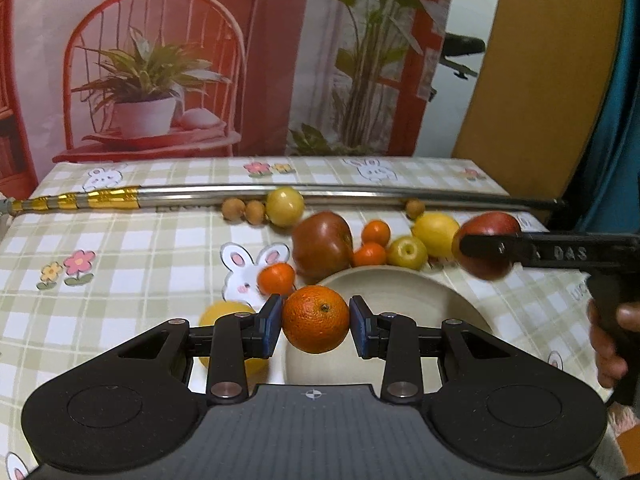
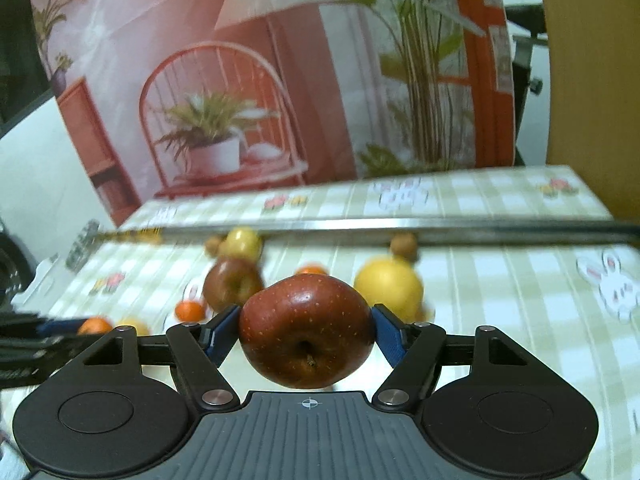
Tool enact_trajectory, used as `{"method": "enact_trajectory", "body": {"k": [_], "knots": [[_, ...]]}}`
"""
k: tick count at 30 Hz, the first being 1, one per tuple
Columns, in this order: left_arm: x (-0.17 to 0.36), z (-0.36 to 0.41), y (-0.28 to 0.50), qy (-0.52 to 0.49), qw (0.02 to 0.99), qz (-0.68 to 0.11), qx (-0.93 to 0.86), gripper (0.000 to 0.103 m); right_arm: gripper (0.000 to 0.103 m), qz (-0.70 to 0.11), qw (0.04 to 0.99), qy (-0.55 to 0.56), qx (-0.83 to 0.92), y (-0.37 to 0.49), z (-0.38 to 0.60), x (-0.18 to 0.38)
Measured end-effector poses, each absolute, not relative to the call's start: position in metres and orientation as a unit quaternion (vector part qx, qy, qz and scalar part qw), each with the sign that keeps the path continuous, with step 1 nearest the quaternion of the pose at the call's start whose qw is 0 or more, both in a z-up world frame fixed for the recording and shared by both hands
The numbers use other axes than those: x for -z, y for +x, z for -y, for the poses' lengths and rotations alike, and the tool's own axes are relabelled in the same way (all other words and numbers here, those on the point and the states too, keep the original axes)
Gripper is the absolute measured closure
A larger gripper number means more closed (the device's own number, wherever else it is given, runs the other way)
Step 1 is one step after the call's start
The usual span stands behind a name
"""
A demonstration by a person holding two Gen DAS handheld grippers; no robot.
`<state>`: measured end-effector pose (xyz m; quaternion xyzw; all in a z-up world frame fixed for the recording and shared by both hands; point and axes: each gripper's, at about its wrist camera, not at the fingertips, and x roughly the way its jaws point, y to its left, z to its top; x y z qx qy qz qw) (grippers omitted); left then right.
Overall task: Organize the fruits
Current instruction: 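Grasp the red apple with the right gripper while the left lifts the tangerine toward the plate, then lower the apple into the plate with the right gripper while the left releases the tangerine there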
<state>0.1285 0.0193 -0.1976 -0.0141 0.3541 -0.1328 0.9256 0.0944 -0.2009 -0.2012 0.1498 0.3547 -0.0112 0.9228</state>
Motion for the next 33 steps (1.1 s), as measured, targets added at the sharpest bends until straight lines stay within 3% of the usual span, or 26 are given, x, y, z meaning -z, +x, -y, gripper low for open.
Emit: {"method": "enact_trajectory", "body": {"k": [15, 33], "knots": [[0.235, 0.008, 0.114, 0.057, 0.903, -0.399, 0.149, 0.065, 0.036, -0.440, 0.890, 0.113, -0.041, 0.077, 0.158, 0.226], [0.241, 0.005, 0.116, 0.039, 0.898, -0.414, 0.145, 0.065, 0.036, -0.463, 0.882, 0.081, -0.048, 0.078, 0.148, 0.233]]}}
